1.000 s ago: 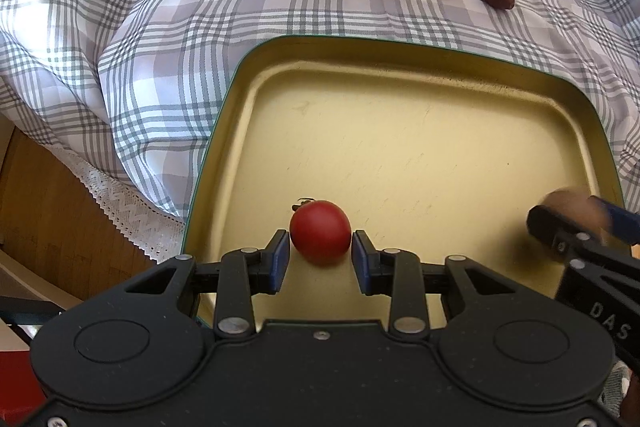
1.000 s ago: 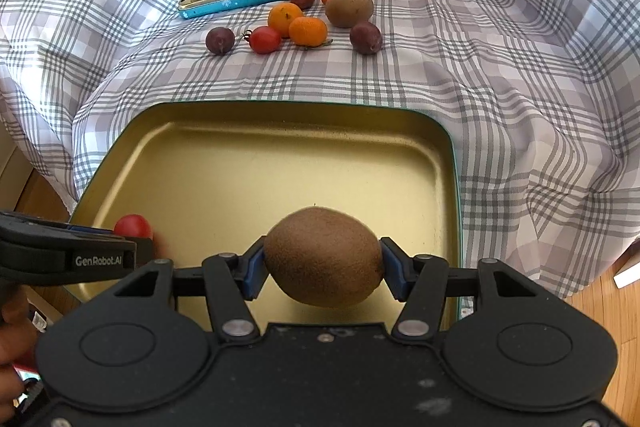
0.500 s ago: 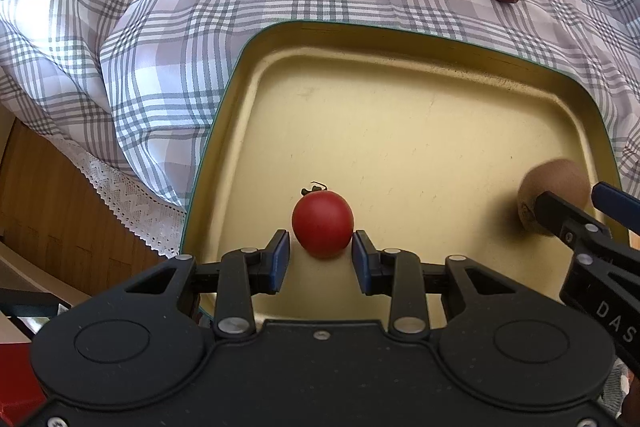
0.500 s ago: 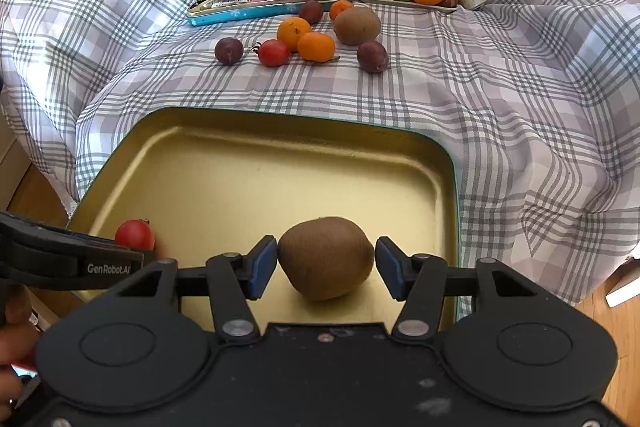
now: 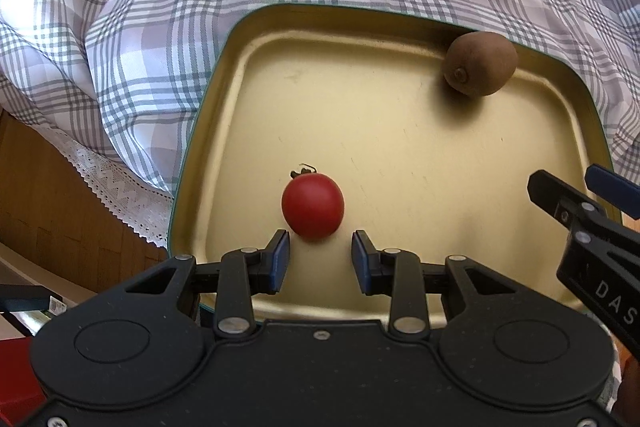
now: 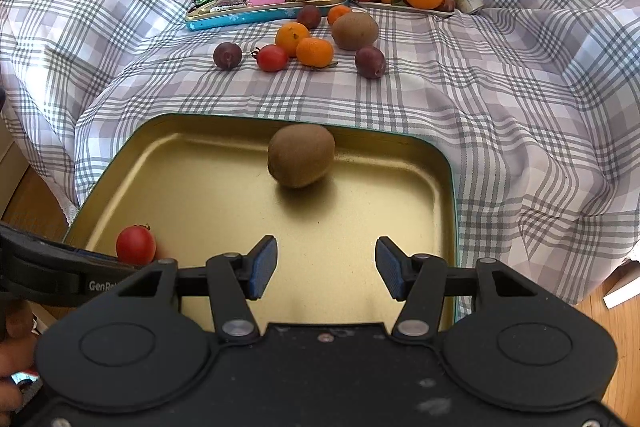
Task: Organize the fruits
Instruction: 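Open the right tool to drop the kiwi while the left tool releases the tomato, then grasp a dark red plum with the left tool while the right tool grasps another plum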
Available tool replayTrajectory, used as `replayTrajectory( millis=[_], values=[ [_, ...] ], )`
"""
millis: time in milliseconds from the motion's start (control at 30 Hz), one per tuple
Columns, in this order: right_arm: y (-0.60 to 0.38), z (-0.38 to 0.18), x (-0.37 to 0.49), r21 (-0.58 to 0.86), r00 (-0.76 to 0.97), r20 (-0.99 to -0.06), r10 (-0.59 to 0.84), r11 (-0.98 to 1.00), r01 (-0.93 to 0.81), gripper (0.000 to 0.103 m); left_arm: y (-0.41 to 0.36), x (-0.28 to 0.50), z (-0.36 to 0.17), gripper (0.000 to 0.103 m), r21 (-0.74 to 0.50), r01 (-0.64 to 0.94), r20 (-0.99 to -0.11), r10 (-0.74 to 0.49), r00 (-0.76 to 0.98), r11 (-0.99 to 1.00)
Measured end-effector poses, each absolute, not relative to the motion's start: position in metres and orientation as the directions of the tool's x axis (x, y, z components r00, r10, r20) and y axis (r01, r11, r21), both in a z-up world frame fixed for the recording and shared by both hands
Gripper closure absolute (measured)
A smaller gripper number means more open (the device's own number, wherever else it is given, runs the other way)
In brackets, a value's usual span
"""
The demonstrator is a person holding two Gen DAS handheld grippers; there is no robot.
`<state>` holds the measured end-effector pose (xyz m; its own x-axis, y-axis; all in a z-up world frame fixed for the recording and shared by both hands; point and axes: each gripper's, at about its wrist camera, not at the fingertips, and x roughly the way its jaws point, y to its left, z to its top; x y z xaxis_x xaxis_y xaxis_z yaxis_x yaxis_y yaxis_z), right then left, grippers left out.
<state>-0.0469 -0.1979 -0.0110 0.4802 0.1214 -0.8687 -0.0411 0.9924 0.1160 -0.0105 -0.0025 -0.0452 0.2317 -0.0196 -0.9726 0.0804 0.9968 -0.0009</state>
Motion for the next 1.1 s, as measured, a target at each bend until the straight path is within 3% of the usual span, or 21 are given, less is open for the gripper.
replayTrajectory(
  millis=[1100],
  values=[
    [-0.211,-0.016,-0.024,0.122,0.362,-0.924,0.12,0.992,-0.019,0.045,0.009,0.015,-0.025,0.06,-0.1,0.11,-0.989,-0.111,0.096,0.989]
  ],
)
